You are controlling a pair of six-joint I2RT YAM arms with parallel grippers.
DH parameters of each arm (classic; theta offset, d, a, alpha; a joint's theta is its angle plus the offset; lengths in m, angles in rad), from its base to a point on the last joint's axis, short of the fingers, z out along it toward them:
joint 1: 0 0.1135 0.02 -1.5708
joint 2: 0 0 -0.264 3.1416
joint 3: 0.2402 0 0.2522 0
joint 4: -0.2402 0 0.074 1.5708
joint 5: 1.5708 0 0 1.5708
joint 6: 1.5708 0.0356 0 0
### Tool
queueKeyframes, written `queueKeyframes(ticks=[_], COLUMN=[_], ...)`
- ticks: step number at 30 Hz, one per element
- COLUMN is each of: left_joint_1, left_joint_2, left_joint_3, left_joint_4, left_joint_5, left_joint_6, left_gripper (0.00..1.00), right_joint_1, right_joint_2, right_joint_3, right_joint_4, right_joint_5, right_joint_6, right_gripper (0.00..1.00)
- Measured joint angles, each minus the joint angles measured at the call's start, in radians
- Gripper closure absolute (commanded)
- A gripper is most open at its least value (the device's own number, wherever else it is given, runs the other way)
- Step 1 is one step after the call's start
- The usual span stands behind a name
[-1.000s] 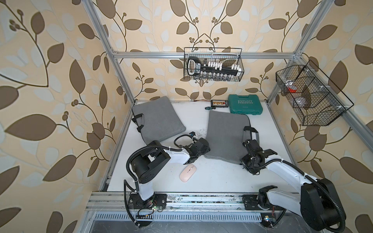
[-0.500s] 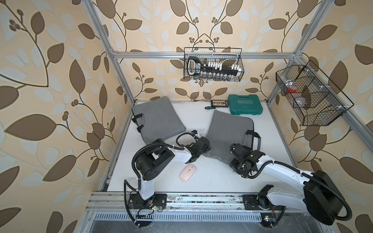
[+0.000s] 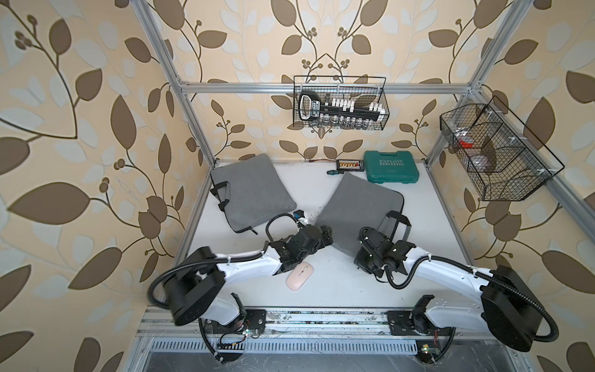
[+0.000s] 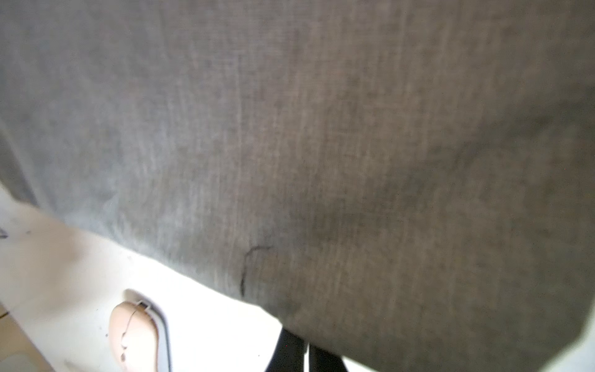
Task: Put the mouse into the laptop bag
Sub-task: Unzip the zipper on the zippered laptop bag.
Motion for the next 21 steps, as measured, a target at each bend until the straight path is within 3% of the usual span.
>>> queueKeyframes(ticks=[7,8,9,10,16,17,18,21], left_joint_1=[0.0,0.0,0.002,0.007,0.014,0.014,0.014,0.014], left_joint_2=[-0.365,-0.403,-0.436,-0.462,-0.592,-0.616,-0.641,-0.702], left_joint_3=[-0.007,-0.016,-0.027,-0.035,-0.071,-0.074,-0.076,-0.08], left_joint_4=[-0.275,-0.323,-0.373,-0.415,-0.669,-0.696,-0.722,-0.771], left_joint_5=[-0.148,-0.174,-0.196,-0.211,-0.304,-0.317,-0.327,-0.344], left_joint_6=[0.042,0.043,0.044,0.045,0.023,0.022,0.021,0.019], left_gripper=[0.01,0.01,0.01,0.01,0.01,0.01,0.01,0.01], right_joint_1=[0.125,0.13,0.133,0.134,0.187,0.204,0.219,0.239], right_joint_2=[0.155,0.163,0.163,0.161,0.127,0.114,0.098,0.047], right_joint_3=[0.148,0.158,0.157,0.152,0.137,0.143,0.147,0.15], right_joint_4=[-0.002,-0.002,0.001,0.006,-0.011,-0.026,-0.033,-0.028], right_joint_5=[0.066,0.074,0.078,0.077,0.111,0.124,0.129,0.116], right_joint_6=[-0.036,-0.04,-0.047,-0.052,-0.109,-0.116,-0.135,-0.208], right_gripper=[0.99,0.9,0.75,0.68,0.53,0.31,0.01,0.0])
